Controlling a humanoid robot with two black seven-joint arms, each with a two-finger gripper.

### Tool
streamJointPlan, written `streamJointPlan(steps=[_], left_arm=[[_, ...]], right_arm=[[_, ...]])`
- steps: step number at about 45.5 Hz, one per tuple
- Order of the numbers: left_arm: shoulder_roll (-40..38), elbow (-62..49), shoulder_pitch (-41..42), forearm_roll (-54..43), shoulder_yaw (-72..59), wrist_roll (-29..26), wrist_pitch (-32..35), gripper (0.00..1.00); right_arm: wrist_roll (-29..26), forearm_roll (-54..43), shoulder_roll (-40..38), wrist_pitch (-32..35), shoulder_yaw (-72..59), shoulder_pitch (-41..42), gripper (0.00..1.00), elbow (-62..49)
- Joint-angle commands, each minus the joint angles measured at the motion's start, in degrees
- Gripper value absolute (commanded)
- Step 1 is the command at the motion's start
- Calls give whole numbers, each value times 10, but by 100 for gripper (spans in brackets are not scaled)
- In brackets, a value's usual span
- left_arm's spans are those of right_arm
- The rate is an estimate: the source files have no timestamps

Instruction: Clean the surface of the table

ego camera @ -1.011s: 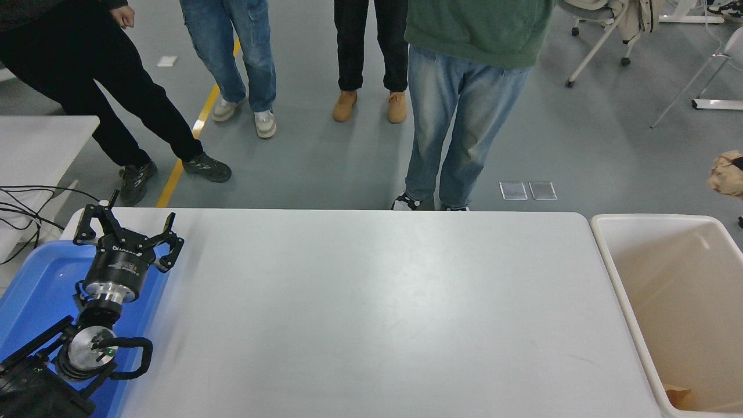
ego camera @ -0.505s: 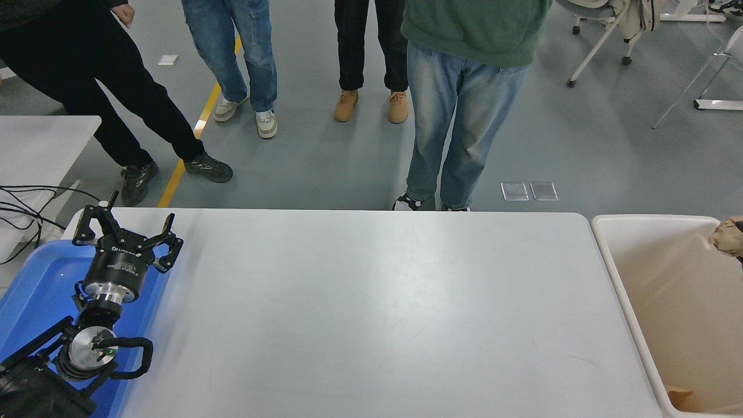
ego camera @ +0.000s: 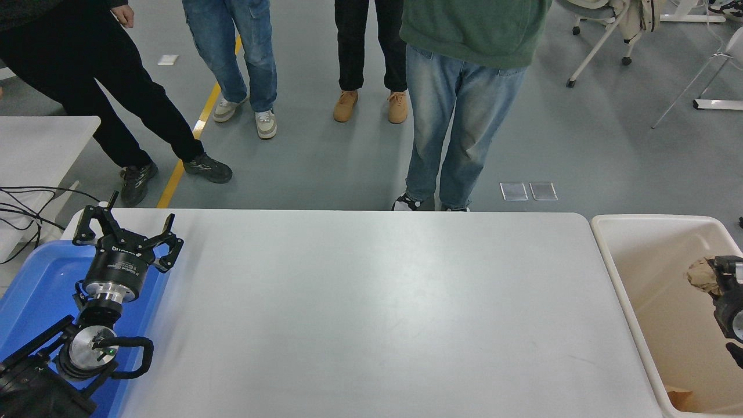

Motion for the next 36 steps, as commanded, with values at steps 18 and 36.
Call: streamJointPlan(steps=[18, 36], left_arm=[[0, 0, 0, 0, 0, 0, 0, 99], [0, 0, 0, 0, 0, 0, 0, 99]], right_arm=[[-19, 13, 48, -119, -2, -23, 0, -3], [-18, 13, 49, -137, -2, -4, 32, -2]])
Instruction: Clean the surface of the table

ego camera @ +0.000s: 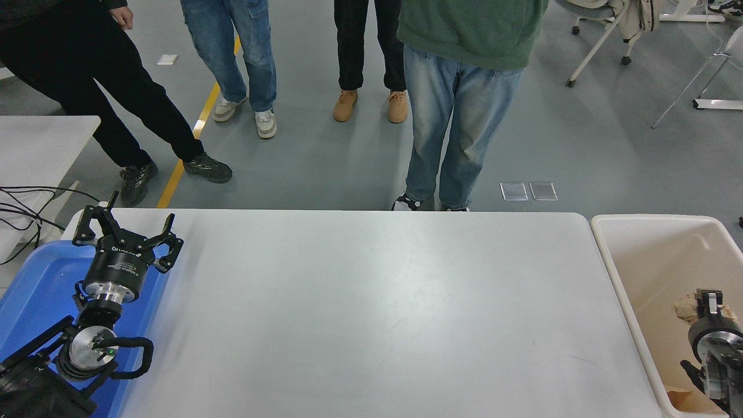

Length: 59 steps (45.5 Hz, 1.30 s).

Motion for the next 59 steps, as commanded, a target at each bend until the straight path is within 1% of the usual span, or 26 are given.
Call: streamJointPlan(steps=[1, 3, 4, 14, 35, 43, 47, 52, 59], left_arm=[[0, 0, 0, 0, 0, 0, 0, 99], [0, 1, 0, 0, 0, 0, 0, 99], [0, 0, 0, 0, 0, 0, 0, 99], [0, 1, 0, 0, 0, 0, 0, 99], [0, 0, 0, 0, 0, 0, 0, 99], [0, 0, 0, 0, 0, 0, 0, 99], [0, 0, 0, 0, 0, 0, 0, 99], [0, 0, 0, 0, 0, 0, 0, 99], [0, 0, 0, -1, 0, 0, 0, 99]], right_arm=[[0, 1, 2, -12, -1, 11, 47, 0], [0, 1, 1, -9, -1, 13, 85, 2], [0, 1, 1, -7, -2, 14, 100, 2], [-3, 1, 2, -10, -1, 32, 100, 1], [-5, 1, -5, 0, -1, 38, 100, 2], [-5, 5, -35, 51, 12, 47, 100, 1], [-5, 40, -41, 66, 12, 64, 100, 2], [-7, 118, -56, 114, 11, 92, 100, 0], [-7, 191, -76, 142, 12, 124, 100, 0]])
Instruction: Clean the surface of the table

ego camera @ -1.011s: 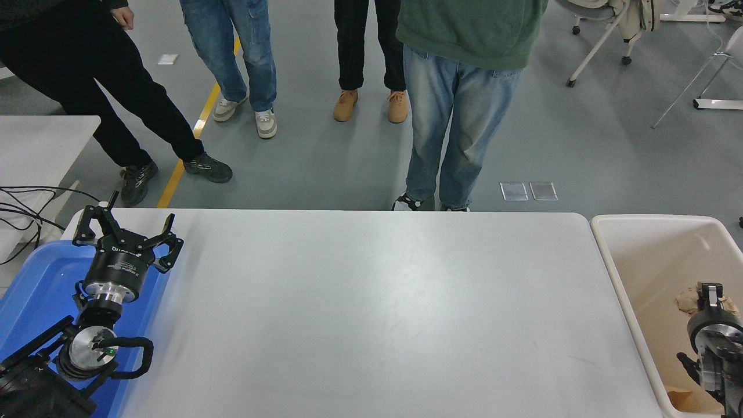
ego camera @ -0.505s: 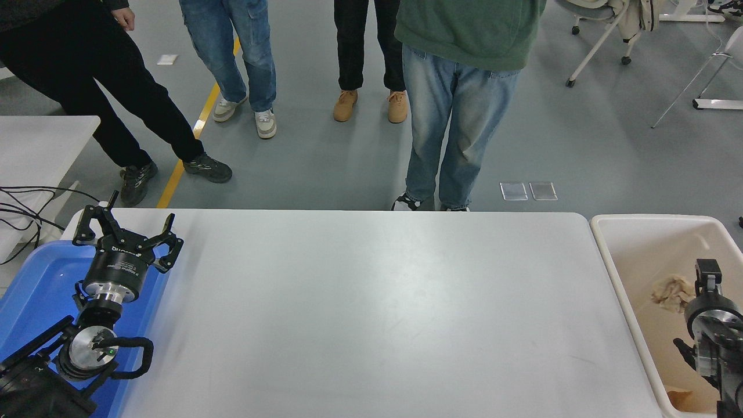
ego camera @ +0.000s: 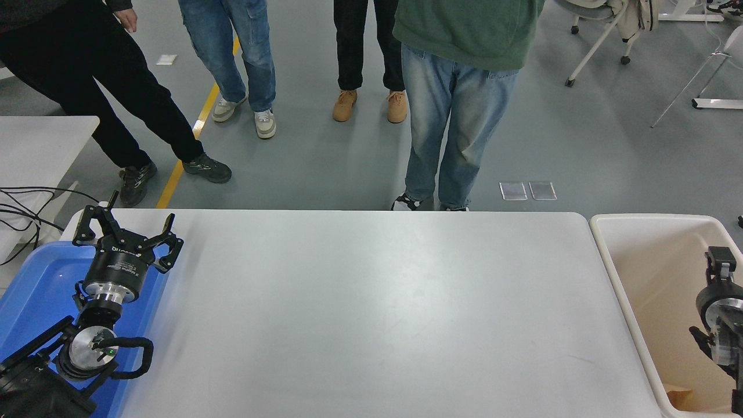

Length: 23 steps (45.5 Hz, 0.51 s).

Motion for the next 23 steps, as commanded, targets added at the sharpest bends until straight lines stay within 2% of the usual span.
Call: streamJointPlan(steps=[1, 8, 16, 23], left_arm=[[0, 0, 0, 0, 0, 0, 0, 99], [0, 1, 0, -1, 0, 0, 0, 99], [0, 0, 0, 0, 0, 0, 0, 99], [0, 0, 0, 0, 0, 0, 0, 99]], right_arm=[[-1, 113, -31, 57, 2, 47, 100, -1], [-1, 147, -41, 88, 4, 58, 100, -1], [1, 161, -73, 181, 105, 50, 100, 57], [3, 156, -74, 185, 172, 40, 100, 121]])
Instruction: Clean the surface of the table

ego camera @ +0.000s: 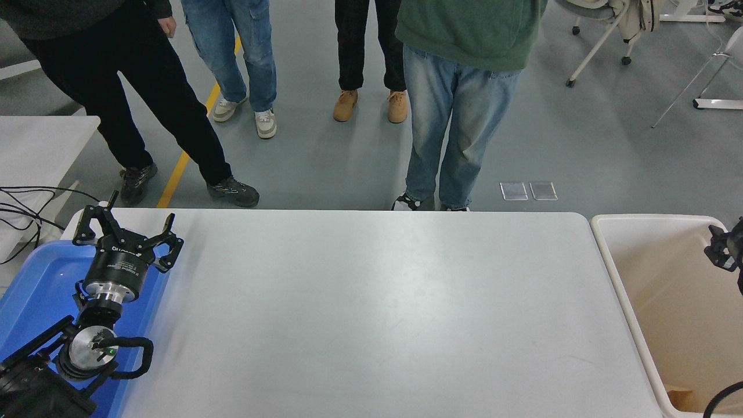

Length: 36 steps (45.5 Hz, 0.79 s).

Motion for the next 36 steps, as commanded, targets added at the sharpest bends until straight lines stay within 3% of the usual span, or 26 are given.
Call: streamJointPlan(steps=[1, 10, 25, 36], left_arm=[[0, 0, 0, -1, 0, 0, 0, 99], [0, 0, 0, 0, 0, 0, 0, 99], [0, 0, 0, -1, 0, 0, 0, 99], [0, 0, 0, 0, 0, 0, 0, 99]], right_arm=[[2, 13, -15, 41, 83, -8, 100, 81], [5, 13, -6, 39, 124, -51, 100, 189], [33, 12, 44, 64, 123, -88, 100, 199], [121, 6, 60, 70, 115, -102, 100, 200]])
